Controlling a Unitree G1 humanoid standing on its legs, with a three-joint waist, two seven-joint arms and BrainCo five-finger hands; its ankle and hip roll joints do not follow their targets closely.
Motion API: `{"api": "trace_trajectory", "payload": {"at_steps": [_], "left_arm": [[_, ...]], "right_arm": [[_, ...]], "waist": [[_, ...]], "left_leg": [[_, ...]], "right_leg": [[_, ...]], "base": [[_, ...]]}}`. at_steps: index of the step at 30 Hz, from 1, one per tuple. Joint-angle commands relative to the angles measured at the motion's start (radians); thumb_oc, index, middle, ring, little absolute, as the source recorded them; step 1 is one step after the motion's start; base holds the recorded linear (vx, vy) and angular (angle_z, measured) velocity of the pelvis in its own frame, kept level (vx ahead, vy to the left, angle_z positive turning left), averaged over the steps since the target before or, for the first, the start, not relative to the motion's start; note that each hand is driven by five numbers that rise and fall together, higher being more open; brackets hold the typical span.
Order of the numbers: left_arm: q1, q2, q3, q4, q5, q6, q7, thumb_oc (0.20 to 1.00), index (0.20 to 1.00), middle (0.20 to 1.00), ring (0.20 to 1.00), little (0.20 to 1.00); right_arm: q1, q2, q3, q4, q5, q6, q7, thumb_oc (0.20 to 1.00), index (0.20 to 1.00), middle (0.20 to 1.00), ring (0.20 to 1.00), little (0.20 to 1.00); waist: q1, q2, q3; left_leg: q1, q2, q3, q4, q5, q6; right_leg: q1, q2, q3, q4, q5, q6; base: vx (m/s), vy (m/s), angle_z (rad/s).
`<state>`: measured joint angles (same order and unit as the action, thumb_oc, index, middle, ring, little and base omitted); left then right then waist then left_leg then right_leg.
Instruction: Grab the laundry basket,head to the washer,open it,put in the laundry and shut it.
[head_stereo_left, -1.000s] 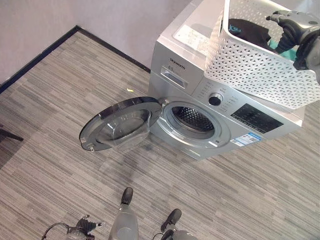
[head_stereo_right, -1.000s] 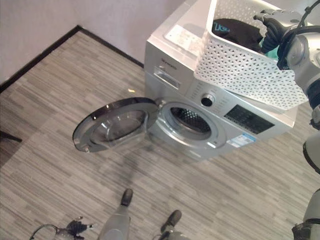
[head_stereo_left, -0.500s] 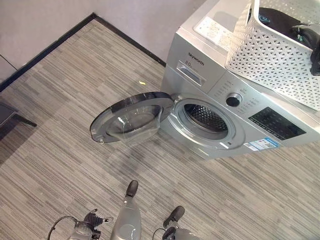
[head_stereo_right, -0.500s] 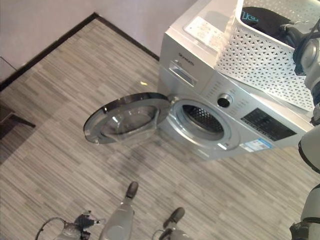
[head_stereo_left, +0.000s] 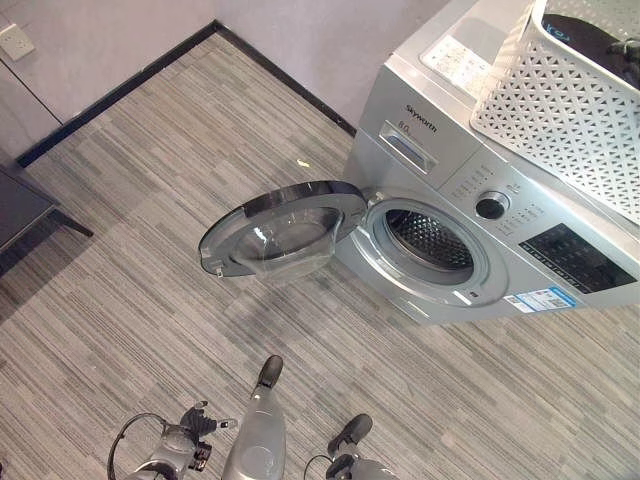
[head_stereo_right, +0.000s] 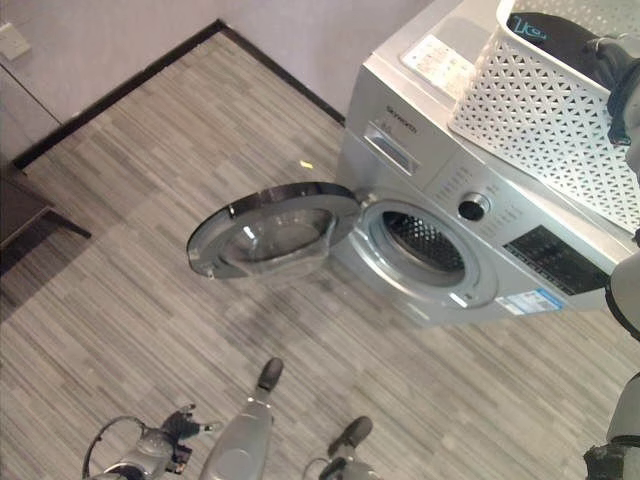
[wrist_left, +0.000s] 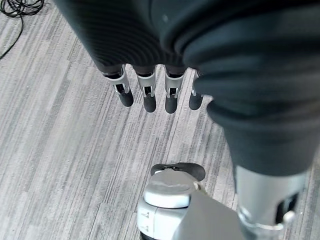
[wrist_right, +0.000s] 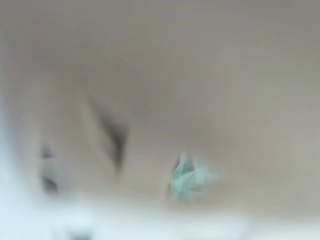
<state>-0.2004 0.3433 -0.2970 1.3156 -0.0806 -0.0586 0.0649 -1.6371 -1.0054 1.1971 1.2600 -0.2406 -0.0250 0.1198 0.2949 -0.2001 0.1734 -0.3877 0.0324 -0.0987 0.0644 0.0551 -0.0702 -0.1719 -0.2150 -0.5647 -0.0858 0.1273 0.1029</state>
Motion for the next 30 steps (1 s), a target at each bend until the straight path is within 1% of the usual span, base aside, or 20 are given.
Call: {"api": "trace_trajectory", "payload": {"at_steps": [1, 6, 9, 11, 12, 15, 16, 17, 18, 19, 20, 21, 22, 23, 24, 25, 26, 27, 28, 30], "left_arm": [[0.004, 0.011, -0.033, 0.024, -0.004, 0.005, 0.012, 1.000, 1.000, 1.000, 1.000, 1.000], [0.004, 0.009, -0.015, 0.032, 0.007, 0.009, 0.014, 1.000, 1.000, 1.000, 1.000, 1.000], [0.013, 0.007, 0.004, 0.029, 0.006, 0.006, 0.020, 1.000, 1.000, 1.000, 1.000, 1.000], [0.016, 0.002, 0.017, 0.028, 0.006, 0.005, 0.021, 1.000, 1.000, 1.000, 1.000, 1.000], [0.025, -0.009, 0.028, 0.030, 0.008, 0.006, 0.022, 1.000, 1.000, 1.000, 1.000, 1.000], [0.043, -0.026, 0.033, 0.029, 0.035, 0.005, 0.027, 1.000, 1.000, 1.000, 1.000, 1.000], [0.051, -0.033, 0.037, 0.029, 0.047, 0.005, 0.030, 1.000, 1.000, 1.000, 1.000, 1.000], [0.058, -0.040, 0.045, 0.030, 0.058, 0.007, 0.039, 1.000, 1.000, 1.000, 1.000, 1.000], [0.070, -0.060, 0.064, 0.029, 0.067, 0.011, 0.043, 1.000, 1.000, 1.000, 1.000, 1.000], [0.077, -0.073, 0.075, 0.028, 0.073, 0.011, 0.049, 1.000, 1.000, 1.000, 1.000, 1.000], [0.080, -0.065, 0.073, 0.028, 0.073, 0.011, 0.050, 1.000, 1.000, 1.000, 1.000, 1.000], [0.094, -0.064, 0.078, 0.028, 0.086, 0.013, 0.057, 1.000, 1.000, 1.000, 1.000, 1.000], [0.103, -0.097, 0.099, 0.032, 0.106, 0.018, 0.062, 1.000, 1.000, 1.000, 1.000, 1.000], [0.109, -0.094, 0.101, 0.034, 0.114, 0.017, 0.060, 1.000, 1.000, 1.000, 1.000, 1.000], [0.110, -0.081, 0.092, 0.034, 0.114, 0.017, 0.060, 1.000, 1.000, 1.000, 1.000, 1.000], [0.109, -0.092, 0.095, 0.035, 0.121, 0.019, 0.057, 1.000, 1.000, 1.000, 1.000, 1.000], [0.116, -0.083, 0.090, 0.034, 0.135, 0.018, 0.053, 1.000, 1.000, 1.000, 1.000, 1.000], [0.116, -0.081, 0.087, 0.034, 0.135, 0.019, 0.053, 1.000, 1.000, 1.000, 1.000, 1.000], [0.120, -0.091, 0.088, 0.025, 0.158, 0.011, 0.055, 1.000, 1.000, 1.000, 1.000, 1.000], [0.123, -0.089, 0.092, 0.014, 0.166, 0.007, 0.060, 1.000, 1.000, 1.000, 1.000, 1.000]], "right_arm": [[-0.176, -0.013, 0.016, 0.012, 0.006, 0.038, -0.085, 1.000, 1.000, 1.000, 1.000, 1.000], [-0.176, -0.002, -0.022, -0.031, -0.010, 0.040, -0.127, 1.000, 1.000, 1.000, 1.000, 1.000], [-0.172, 0.012, -0.062, -0.071, -0.010, 0.036, -0.161, 1.000, 1.000, 1.000, 1.000, 1.000], [-0.176, 0.002, -0.084, -0.120, -0.016, 0.035, -0.189, 1.000, 1.000, 1.000, 1.000, 1.000], [-0.173, -0.024, -0.119, -0.208, -0.017, 0.037, -0.226, 1.000, 1.000, 1.000, 1.000, 1.000], [-0.153, -0.094, -0.178, -0.336, -0.034, 0.037, -0.293, 1.000, 1.000, 1.000, 1.000, 1.000], [-0.125, -0.121, -0.223, -0.392, -0.038, 0.041, -0.314, 1.000, 1.000, 1.000, 1.000, 1.000], [-0.076, -0.166, -0.301, -0.471, -0.027, 0.047, -0.348, 1.000, 1.000, 1.000, 1.000, 1.000], [-0.001, -0.211, -0.396, -0.574, -0.040, 0.056, -0.388, 1.000, 1.000, 1.000, 1.000, 1.000], [0.062, -0.235, -0.470, -0.627, -0.052, 0.056, -0.413, 1.000, 1.000, 1.000, 1.000, 1.000], [0.099, -0.237, -0.505, -0.642, -0.058, 0.060, -0.412, 1.000, 1.000, 1.000, 1.000, 1.000], [0.233, -0.248, -0.642, -0.674, -0.062, 0.056, -0.437, 1.000, 1.000, 1.000, 1.000, 1.000], [0.401, -0.258, -0.797, -0.694, -0.053, 0.055, -0.484, 1.000, 1.000, 1.000, 1.000, 1.000], [0.549, -0.254, -0.921, -0.707, -0.046, 0.050, -0.485, 1.000, 1.000, 1.000, 1.000, 1.000], [0.604, -0.253, -0.975, -0.724, -0.051, 0.051, -0.484, 1.000, 1.000, 1.000, 1.000, 1.000], [0.672, -0.230, -1.009, -0.716, -0.058, 0.052, -0.490, 1.000, 1.000, 1.000, 1.000, 1.000], [0.784, -0.209, -1.084, -0.741, -0.079, 0.051, -0.479, 1.000, 1.000, 1.000, 1.000, 1.000], [0.794, -0.209, -1.094, -0.744, -0.080, 0.051, -0.478, 1.000, 1.000, 1.000, 1.000, 1.000], [0.946, -0.122, -1.186, -0.766, -0.092, 0.050, -0.483, 1.000, 1.000, 1.000, 1.000, 1.000], [1.035, -0.079, -1.235, -0.795, -0.108, 0.052, -0.471, 1.000, 1.000, 1.000, 1.000, 1.000]], "waist": [[0.010, -0.025, 0.001], [-0.015, -0.016, -0.023], [-0.040, -0.004, -0.045], [-0.057, 0.002, -0.058], [-0.081, 0.007, -0.076], [-0.111, 0.016, -0.100], [-0.122, 0.020, -0.105], [-0.137, 0.027, -0.111], [-0.158, 0.049, -0.115], [-0.169, 0.059, -0.118], [-0.167, 0.051, -0.120], [-0.174, 0.048, -0.124], [-0.205, 0.082, -0.126], [-0.214, 0.081, -0.125], [-0.207, 0.066, -0.126], [-0.225, 0.076, -0.127], [-0.225, 0.071, -0.126], [-0.222, 0.068, -0.126], [-0.240, 0.082, -0.123], [-0.242, 0.087, -0.124]], "left_leg": [[0.109, -0.029, -0.008, -0.138, 0.017, -0.013], [0.132, -0.026, 0.005, -0.137, 0.011, -0.014], [0.162, -0.021, 0.036, -0.133, 0.001, -0.013], [0.177, -0.020, 0.055, -0.133, 0.000, -0.013], [0.197, -0.018, 0.078, -0.133, -0.005, -0.012], [0.225, -0.011, 0.108, -0.132, -0.012, -0.008], [0.238, -0.009, 0.119, -0.134, -0.015, -0.007], [0.249, -0.006, 0.134, -0.133, -0.020, -0.003], [0.267, -0.001, 0.150, -0.134, -0.032, 0.001], [0.273, -0.002, 0.159, -0.132, -0.032, 0.006], [0.274, -0.002, 0.160, -0.133, -0.032, 0.006], [0.290, -0.002, 0.169, -0.133, -0.039, 0.013], [0.313, 0.001, 0.184, -0.131, -0.047, 0.020], [0.330, 0.006, 0.190, -0.130, -0.054, 0.021], [0.328, 0.003, 0.191, -0.130, -0.050, 0.023], [0.337, 0.004, 0.197, -0.127, -0.053, 0.026], [0.354, 0.005, 0.205, -0.126, -0.057, 0.027], [0.355, 0.005, 0.206, -0.126, -0.057, 0.027], [0.395, 0.008, 0.216, -0.127, -0.068, 0.032], [0.411, 0.008, 0.224, -0.126, -0.075, 0.034]], "right_leg": [[0.141, -0.099, 0.022, 0.003, 0.119, 0.159], [0.158, -0.099, 0.027, 0.004, 0.094, 0.159], [0.167, -0.100, 0.035, 0.004, 0.063, 0.159], [0.171, -0.102, 0.050, 0.002, 0.049, 0.156], [0.176, -0.103, 0.069, 0.001, 0.047, 0.155], [0.186, -0.105, 0.082, 0.002, 0.032, 0.153], [0.190, -0.105, 0.086, 0.003, 0.027, 0.153], [0.193, -0.105, 0.094, 0.004, 0.025, 0.152], [0.195, -0.103, 0.107, 0.008, 0.020, 0.153], [0.194, -0.105, 0.111, 0.008, 0.022, 0.153], [0.194, -0.105, 0.113, 0.008, 0.023, 0.153], [0.196, -0.104, 0.125, 0.011, 0.021, 0.152], [0.196, -0.103, 0.146, 0.033, 0.006, 0.149], [0.199, -0.099, 0.160, 0.049, -0.010, 0.147], [0.196, -0.102, 0.160, 0.049, -0.007, 0.147], [0.196, -0.101, 0.173, 0.058, -0.014, 0.145], [0.198, -0.099, 0.188, 0.072, -0.027, 0.142], [0.198, -0.100, 0.189, 0.073, -0.027, 0.142], [0.215, -0.094, 0.209, 0.083, -0.043, 0.134], [0.229, -0.093, 0.214, 0.068, -0.038, 0.135]], "base": [[-0.08, 0.044, 0.03], [-0.03, -0.001, -0.02], [-0.07, 0.023, -0.09], [-0.07, 0.034, -0.34], [-0.07, 0.029, -0.25], [-0.05, 0.032, -0.37], [-0.04, 0.026, -0.31], [-0.02, 0.024, -0.21], [-0.02, 0.034, -0.15], [0.00, 0.029, -0.22], [-0.01, 0.027, -0.44], [-0.01, 0.021, -0.52], [-0.01, 0.018, -0.46], [-0.02, 0.018, -0.30], [-0.01, 0.008, -0.26], [-0.01, 0.013, -0.34], [0.00, 0.008, -0.34], [0.03, -0.002, -0.41], [0.02, -0.002, -0.43], [0.02, 0.000, -0.33]]}}
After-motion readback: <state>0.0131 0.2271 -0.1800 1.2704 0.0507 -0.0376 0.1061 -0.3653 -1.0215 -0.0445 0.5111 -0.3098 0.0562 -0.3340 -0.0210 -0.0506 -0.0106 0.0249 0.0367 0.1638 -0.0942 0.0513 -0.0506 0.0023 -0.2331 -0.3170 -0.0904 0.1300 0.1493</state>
